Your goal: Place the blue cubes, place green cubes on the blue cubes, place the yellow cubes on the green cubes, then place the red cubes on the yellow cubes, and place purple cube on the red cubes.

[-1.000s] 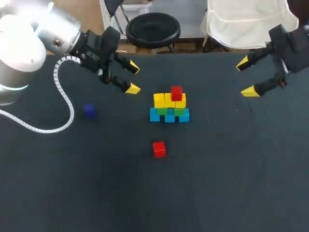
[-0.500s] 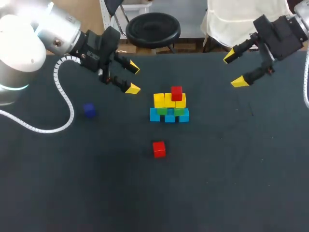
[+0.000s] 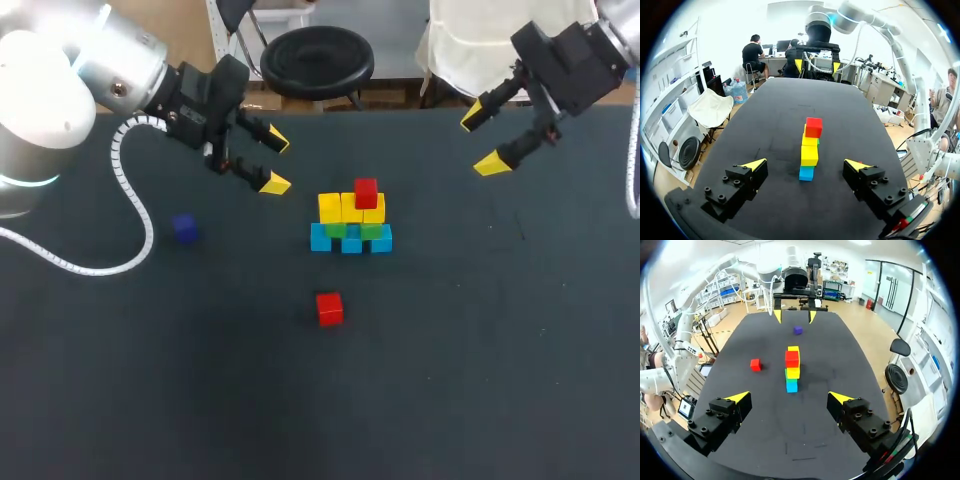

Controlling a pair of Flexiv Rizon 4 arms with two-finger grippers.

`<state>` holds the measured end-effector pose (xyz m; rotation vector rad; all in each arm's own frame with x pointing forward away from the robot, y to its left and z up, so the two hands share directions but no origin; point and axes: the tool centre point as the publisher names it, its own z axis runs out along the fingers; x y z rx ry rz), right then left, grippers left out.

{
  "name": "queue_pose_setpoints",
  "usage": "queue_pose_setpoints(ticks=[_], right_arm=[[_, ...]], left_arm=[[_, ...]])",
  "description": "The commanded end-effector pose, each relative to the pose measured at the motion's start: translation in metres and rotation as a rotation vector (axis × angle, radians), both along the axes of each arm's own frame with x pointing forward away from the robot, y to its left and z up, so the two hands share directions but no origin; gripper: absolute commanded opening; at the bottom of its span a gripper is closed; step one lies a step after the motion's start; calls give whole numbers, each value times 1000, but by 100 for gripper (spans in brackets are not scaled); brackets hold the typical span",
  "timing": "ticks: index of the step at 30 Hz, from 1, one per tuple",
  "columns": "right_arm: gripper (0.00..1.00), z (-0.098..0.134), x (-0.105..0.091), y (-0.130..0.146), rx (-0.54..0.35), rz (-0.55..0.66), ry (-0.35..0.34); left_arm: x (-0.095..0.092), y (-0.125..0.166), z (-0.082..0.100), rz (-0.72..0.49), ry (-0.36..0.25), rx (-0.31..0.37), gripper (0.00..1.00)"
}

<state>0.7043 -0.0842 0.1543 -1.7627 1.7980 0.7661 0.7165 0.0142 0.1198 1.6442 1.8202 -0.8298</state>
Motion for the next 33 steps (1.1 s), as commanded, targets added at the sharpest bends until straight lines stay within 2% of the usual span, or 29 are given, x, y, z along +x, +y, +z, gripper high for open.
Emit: queue_pose_setpoints(ticks=[1, 13, 15, 17, 21, 23, 27, 29, 30, 33], right_arm=[[100, 0, -1, 0, 1, -1, -2], [100, 0, -1, 0, 1, -1, -2], [100, 0, -1, 0, 1, -1, -2], [100, 0, -1, 0, 1, -1, -2], [100, 0, -1, 0, 1, -1, -2], [100, 0, -1, 0, 1, -1, -2], [100, 0, -1, 0, 1, -1, -2], [100, 0, -1, 0, 1, -1, -2], [100, 0, -1, 0, 1, -1, -2], [100, 0, -1, 0, 1, -1, -2]], left_arm=[[1, 0, -1, -2, 0, -2, 100], [1, 0, -1, -2, 0, -2, 100], [-13, 5, -15, 39, -8, 38, 100], [-26, 14, -25, 94, 3, 38, 100], [-55, 34, -31, 152, 15, -8, 100], [-71, 38, -33, 184, 9, 6, 100], [-100, 36, -38, 203, -4, 17, 100], [-109, 31, -42, 204, 0, 20, 100], [-113, 28, -45, 209, -18, 38, 100], [-121, 18, -49, 204, 4, 18, 100]])
